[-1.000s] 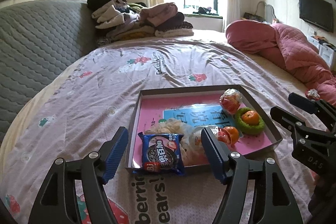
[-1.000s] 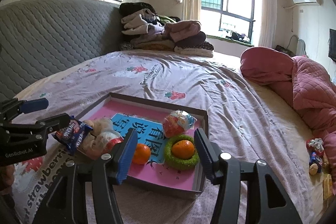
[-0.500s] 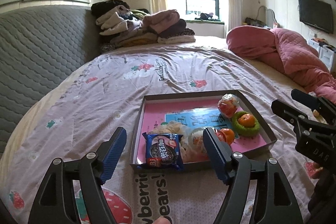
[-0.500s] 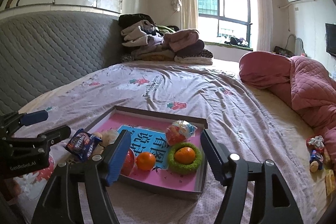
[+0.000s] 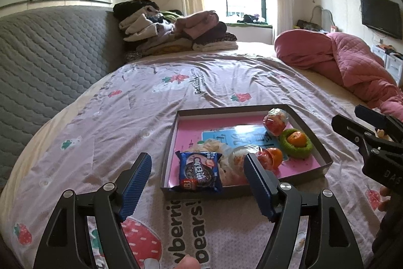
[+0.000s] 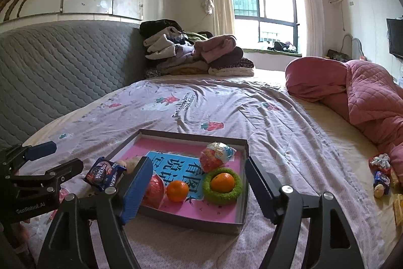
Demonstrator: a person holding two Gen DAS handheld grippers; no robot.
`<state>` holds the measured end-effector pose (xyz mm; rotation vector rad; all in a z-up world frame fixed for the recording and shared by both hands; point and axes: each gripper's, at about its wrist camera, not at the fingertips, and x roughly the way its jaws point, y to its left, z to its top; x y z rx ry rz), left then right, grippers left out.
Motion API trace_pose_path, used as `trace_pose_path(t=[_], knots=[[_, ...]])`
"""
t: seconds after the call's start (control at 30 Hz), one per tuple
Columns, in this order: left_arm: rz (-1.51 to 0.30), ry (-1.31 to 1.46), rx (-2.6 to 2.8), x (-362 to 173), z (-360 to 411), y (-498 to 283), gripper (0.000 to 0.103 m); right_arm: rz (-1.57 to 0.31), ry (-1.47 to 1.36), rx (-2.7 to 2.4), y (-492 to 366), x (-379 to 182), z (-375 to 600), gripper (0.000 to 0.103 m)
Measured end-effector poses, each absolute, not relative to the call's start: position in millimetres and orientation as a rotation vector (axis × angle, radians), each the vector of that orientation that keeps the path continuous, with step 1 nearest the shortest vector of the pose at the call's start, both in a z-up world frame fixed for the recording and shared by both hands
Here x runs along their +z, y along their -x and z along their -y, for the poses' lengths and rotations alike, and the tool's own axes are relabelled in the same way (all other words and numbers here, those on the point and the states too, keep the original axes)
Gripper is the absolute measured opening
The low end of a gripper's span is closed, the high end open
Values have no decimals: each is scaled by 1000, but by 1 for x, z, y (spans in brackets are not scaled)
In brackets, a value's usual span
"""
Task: Organize objects
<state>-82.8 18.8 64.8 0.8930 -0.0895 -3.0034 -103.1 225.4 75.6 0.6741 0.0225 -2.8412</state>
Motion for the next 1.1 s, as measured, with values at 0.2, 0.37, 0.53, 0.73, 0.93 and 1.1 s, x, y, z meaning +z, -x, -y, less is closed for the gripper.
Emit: trace_pose_path(t=[0.2,0.37,0.53,0.73,0.93,1.1], knots=[[94,-917,-2988,59,-17,80,77,-1,-703,-2831,100,70,-225,75],[96,-932,-2976,54,-17,77,77,1,-718,-2828,98,66,-224,75],[98,-935,-2970,51,-18,74,77,12,-724,-2832,97,64,-225,75],[104,-956,-2961,46,-20,74,77,6,-739,-2825,94,61,-223,75],[109,-995,-2952,38,-23,73,77,1,-767,-2812,90,54,-221,75],[115,-1006,-2950,34,-26,71,77,0,-786,-2813,88,50,-221,75]])
